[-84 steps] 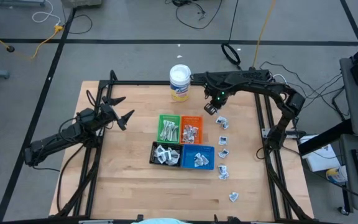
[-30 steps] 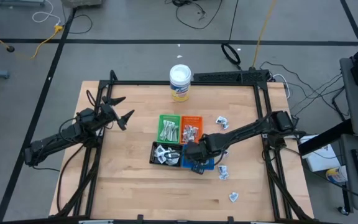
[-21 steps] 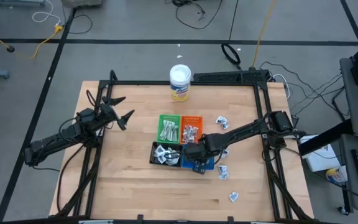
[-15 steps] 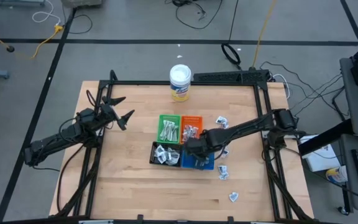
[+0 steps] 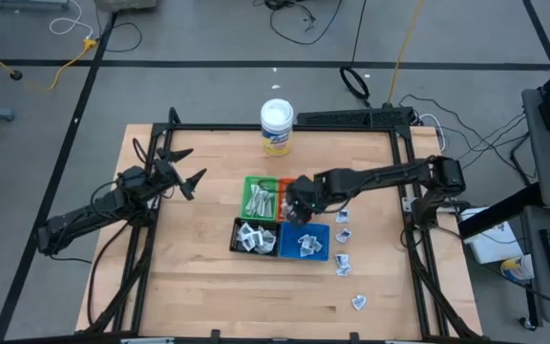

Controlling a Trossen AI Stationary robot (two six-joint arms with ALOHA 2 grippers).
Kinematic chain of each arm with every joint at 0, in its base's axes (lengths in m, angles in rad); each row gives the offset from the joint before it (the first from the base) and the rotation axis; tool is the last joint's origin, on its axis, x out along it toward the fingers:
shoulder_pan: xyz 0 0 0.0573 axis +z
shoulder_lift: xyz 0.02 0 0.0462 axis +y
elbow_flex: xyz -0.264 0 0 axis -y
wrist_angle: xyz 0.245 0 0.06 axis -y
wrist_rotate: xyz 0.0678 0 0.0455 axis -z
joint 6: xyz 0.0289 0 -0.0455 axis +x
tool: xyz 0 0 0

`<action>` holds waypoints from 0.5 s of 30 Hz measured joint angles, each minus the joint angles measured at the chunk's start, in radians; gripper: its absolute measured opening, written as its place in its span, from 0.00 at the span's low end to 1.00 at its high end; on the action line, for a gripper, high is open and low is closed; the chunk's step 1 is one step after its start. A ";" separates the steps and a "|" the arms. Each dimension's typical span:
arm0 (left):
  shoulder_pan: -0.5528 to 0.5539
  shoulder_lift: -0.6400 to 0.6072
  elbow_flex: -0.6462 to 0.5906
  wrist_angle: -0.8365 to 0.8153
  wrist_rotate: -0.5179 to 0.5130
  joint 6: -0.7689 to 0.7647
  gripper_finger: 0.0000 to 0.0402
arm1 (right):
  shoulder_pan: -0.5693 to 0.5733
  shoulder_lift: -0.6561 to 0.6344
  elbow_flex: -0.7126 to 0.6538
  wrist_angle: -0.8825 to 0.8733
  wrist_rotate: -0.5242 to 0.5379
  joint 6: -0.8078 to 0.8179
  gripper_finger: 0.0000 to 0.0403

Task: Pick & Place First Aid Supplies
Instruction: Put the alcohol pad into the blue bin

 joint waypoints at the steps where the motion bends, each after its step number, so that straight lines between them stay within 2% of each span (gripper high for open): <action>1: 0.000 0.000 0.000 0.000 0.000 0.000 0.98 | -0.012 -0.001 0.000 -0.009 0.001 0.013 0.52; 5: 0.000 0.000 0.000 0.000 0.000 0.000 0.98 | -0.058 -0.015 -0.046 -0.010 0.001 0.032 0.52; 15: 0.000 0.000 0.000 0.000 0.000 0.000 0.98 | -0.205 -0.198 -0.317 -0.004 0.004 -0.001 0.52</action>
